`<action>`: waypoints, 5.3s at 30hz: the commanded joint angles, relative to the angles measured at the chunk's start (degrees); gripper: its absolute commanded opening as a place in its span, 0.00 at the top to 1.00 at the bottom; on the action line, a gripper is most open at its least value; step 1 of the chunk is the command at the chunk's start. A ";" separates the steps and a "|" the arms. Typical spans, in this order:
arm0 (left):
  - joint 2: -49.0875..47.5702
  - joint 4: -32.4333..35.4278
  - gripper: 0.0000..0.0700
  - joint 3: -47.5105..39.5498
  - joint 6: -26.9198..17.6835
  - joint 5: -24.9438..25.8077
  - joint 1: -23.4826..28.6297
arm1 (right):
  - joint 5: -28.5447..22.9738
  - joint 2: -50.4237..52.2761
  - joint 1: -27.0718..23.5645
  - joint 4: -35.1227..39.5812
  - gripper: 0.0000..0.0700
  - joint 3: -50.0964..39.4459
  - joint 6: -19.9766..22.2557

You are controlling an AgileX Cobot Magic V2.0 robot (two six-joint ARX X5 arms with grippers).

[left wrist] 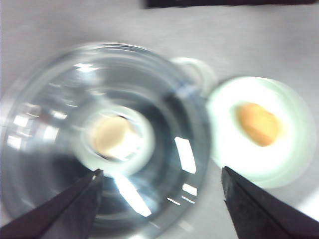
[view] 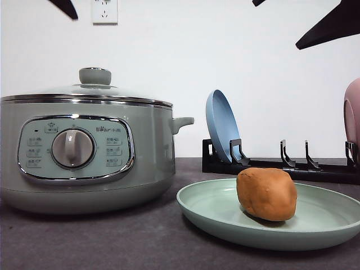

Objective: Transfer potato from steamer to green plate

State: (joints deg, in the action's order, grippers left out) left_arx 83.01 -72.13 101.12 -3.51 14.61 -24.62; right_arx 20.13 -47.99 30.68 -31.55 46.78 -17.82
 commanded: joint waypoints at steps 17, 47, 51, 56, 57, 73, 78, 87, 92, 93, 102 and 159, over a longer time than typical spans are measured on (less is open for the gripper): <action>-3.18 -3.29 0.75 1.49 0.11 2.43 -0.55 | 4.48 -0.20 0.22 -6.37 0.66 0.94 0.66; -3.36 -2.95 1.00 1.49 -0.84 2.16 -0.45 | 3.83 -0.20 0.21 -5.74 1.00 0.94 2.21; -6.05 2.30 1.00 1.39 -4.49 1.30 1.60 | 3.83 -0.20 0.22 -5.73 1.00 0.96 2.21; -13.23 17.61 1.00 -0.64 -7.76 1.31 7.29 | 3.83 -0.20 0.22 -5.73 1.00 0.94 2.19; -14.94 20.40 1.00 -1.47 -7.78 1.30 8.84 | 3.83 -0.20 0.22 -5.73 1.00 0.94 2.19; -49.21 59.79 1.00 -44.80 -7.41 -5.48 29.71 | 3.83 -0.20 0.22 -5.73 1.00 0.94 2.21; -58.78 64.98 1.00 -60.41 -5.76 -9.48 30.21 | 3.83 -0.20 0.22 -5.73 1.00 0.94 2.19; -69.90 65.17 1.00 -79.11 -1.74 -13.07 30.21 | 3.83 -0.20 0.22 -5.73 1.00 0.95 2.21; -74.70 65.30 1.00 -86.99 0.17 -13.35 30.18 | 3.83 -0.20 0.22 -5.73 1.00 0.94 2.19; -75.50 65.30 1.00 -88.27 0.17 -13.35 30.18 | 3.83 -0.20 0.22 -5.73 1.00 0.94 2.20; -79.98 63.64 1.00 -94.98 0.13 -13.39 30.18 | 3.83 -0.20 0.22 -5.73 1.00 0.94 2.21; -82.85 57.41 1.00 -99.01 -0.07 -13.35 29.70 | -3.49 1.93 -3.00 -1.13 1.00 0.81 9.18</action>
State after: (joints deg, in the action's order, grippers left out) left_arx 0.27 -13.10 2.81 -3.51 1.30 5.10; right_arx 18.45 -46.32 28.21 -34.24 46.78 -12.10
